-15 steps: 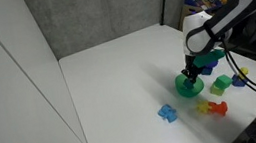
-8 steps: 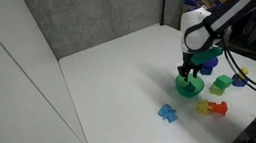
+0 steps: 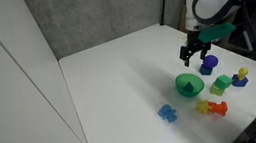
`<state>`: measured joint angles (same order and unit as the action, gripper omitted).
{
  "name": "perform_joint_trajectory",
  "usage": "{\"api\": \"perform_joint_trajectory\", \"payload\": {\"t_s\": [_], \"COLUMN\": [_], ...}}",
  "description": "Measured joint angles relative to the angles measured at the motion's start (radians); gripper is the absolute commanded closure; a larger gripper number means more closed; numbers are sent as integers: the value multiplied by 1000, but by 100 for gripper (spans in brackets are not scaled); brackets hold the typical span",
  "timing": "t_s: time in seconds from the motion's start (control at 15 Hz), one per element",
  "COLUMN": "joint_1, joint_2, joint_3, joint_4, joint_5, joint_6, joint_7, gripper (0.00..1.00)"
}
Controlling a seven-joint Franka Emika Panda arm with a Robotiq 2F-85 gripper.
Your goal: Put the green thing into the bowl
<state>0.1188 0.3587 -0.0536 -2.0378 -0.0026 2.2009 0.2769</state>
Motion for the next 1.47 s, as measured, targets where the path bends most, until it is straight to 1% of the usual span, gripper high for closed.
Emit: {"api": "perform_joint_trajectory", "payload": {"t_s": [0.33,0.53,0.8,1.07,1.27,1.47], "joint_1": [-12,-29,-59,-77,-80,-80], "joint_2": [-217,-356,-539,-706,-797,-849], "joint_3": [-1,0,11,17,17,17], "joint_4": [-90,-164,-252,-303,-314,-315], "joint_5": [-34,-63,-105,-102,-78,-38], "joint_6": [-162,-224,-259,-265,-292,-336], "joint_7": [0,0,-15,-118,-182,-222], "gripper": [0,0,0,0,0,0]}}
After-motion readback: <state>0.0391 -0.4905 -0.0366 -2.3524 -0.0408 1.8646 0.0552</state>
